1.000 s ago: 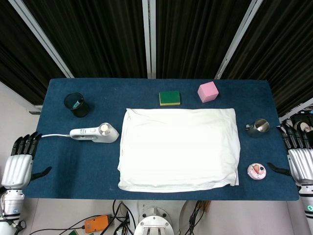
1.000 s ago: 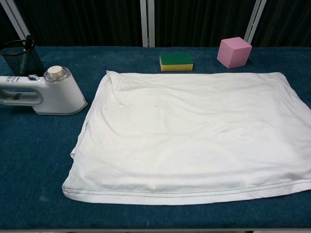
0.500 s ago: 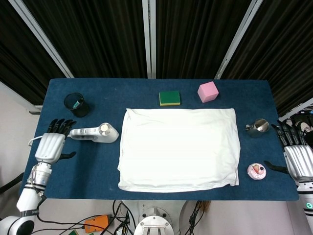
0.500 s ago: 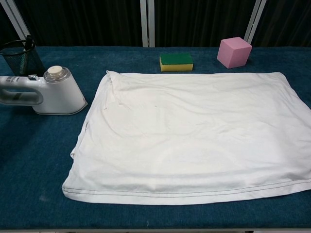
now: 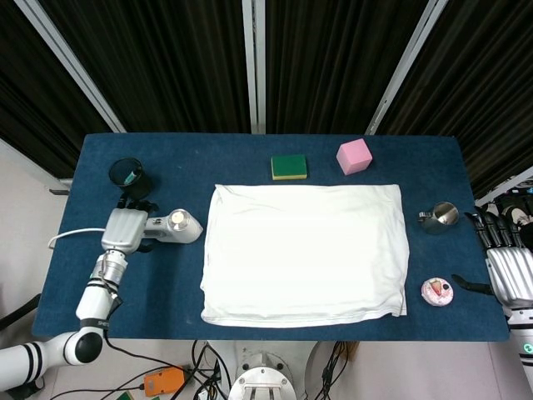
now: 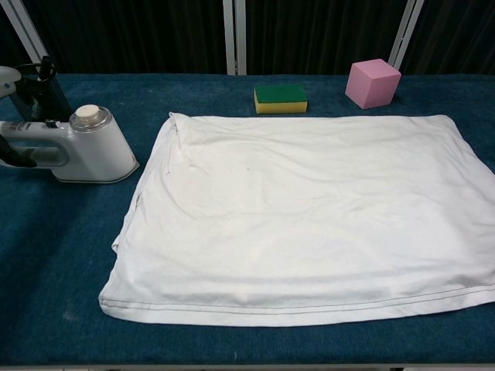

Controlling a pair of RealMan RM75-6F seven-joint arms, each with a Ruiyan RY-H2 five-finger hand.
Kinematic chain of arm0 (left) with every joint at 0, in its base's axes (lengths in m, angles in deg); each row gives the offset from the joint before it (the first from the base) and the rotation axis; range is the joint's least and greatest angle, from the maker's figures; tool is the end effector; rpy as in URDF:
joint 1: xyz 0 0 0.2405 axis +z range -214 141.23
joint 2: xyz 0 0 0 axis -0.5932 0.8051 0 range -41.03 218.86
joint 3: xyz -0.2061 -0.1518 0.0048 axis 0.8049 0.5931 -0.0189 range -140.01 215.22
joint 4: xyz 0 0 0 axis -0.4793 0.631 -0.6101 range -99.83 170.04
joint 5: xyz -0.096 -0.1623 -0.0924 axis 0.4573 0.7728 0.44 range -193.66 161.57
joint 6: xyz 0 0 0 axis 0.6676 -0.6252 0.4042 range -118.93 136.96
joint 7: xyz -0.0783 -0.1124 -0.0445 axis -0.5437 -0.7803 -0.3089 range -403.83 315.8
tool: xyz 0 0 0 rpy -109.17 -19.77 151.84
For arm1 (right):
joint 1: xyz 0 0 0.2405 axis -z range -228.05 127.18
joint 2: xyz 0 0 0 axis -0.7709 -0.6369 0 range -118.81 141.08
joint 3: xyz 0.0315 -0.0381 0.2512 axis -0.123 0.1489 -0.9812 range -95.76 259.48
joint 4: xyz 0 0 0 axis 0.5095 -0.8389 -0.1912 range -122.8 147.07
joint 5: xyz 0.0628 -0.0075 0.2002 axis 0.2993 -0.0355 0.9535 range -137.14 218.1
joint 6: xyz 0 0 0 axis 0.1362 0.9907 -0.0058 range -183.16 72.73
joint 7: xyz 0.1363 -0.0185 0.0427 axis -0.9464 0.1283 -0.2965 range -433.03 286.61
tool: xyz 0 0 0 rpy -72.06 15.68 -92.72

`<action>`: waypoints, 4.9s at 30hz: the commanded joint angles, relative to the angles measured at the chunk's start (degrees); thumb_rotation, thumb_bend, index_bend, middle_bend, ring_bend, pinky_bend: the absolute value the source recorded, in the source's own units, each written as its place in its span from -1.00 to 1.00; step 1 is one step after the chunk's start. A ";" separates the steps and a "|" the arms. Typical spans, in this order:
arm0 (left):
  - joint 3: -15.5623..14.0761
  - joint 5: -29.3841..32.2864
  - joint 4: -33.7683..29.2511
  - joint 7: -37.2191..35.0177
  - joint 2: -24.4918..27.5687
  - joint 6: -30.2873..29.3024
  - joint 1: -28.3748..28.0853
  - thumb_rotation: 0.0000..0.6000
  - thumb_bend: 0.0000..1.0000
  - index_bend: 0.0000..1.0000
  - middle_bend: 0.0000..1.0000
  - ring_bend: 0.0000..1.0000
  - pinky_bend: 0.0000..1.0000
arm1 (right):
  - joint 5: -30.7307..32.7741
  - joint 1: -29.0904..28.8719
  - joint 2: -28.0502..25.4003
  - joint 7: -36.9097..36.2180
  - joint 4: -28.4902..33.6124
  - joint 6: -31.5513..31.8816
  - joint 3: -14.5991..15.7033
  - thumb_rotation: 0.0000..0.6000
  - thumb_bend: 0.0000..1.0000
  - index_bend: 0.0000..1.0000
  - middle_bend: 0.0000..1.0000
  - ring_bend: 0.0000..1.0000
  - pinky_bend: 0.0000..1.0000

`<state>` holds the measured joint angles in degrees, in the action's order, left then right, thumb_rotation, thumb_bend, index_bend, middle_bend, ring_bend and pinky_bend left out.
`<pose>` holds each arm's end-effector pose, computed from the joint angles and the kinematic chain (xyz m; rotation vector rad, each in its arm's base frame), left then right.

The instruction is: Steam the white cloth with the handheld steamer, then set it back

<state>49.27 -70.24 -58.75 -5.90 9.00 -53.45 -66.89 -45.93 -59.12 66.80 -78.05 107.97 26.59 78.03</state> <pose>-0.2226 0.3149 0.0448 -1.6430 -0.8883 -0.6138 -0.2961 -0.2044 0.1948 1.4480 -0.8836 0.9384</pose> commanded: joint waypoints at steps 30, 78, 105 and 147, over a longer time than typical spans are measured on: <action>-2.59 13.34 3.25 5.01 -3.82 0.63 -6.60 1.00 -0.51 0.18 0.24 0.03 -0.96 | 1.25 -1.22 2.06 -2.30 -2.91 -3.52 -0.14 1.00 -0.78 -1.00 -1.00 -1.00 -1.00; -0.02 -8.33 -9.03 -41.17 15.92 24.97 -7.73 0.99 0.05 0.64 0.76 0.49 0.31 | -0.82 -5.48 3.31 6.30 0.06 -15.49 4.26 1.00 -0.78 -1.00 -0.93 -1.00 -0.83; -6.60 16.75 -8.36 -7.47 -2.35 16.46 -30.02 0.69 0.05 0.64 0.76 0.49 0.31 | -4.84 -14.21 10.97 7.92 -2.25 -30.32 10.22 1.00 0.72 -0.82 -0.71 -0.81 -0.58; -11.13 9.36 -14.82 -10.12 -1.91 6.61 -22.79 0.53 0.03 0.64 0.76 0.49 0.31 | -2.16 -15.06 13.05 7.26 -4.61 -29.73 11.25 1.00 0.72 -0.84 -0.71 -0.81 -0.57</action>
<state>38.61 -60.12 -72.90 -17.22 8.81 -45.69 -89.73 -48.11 -74.19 79.83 -70.77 103.39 -3.14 89.26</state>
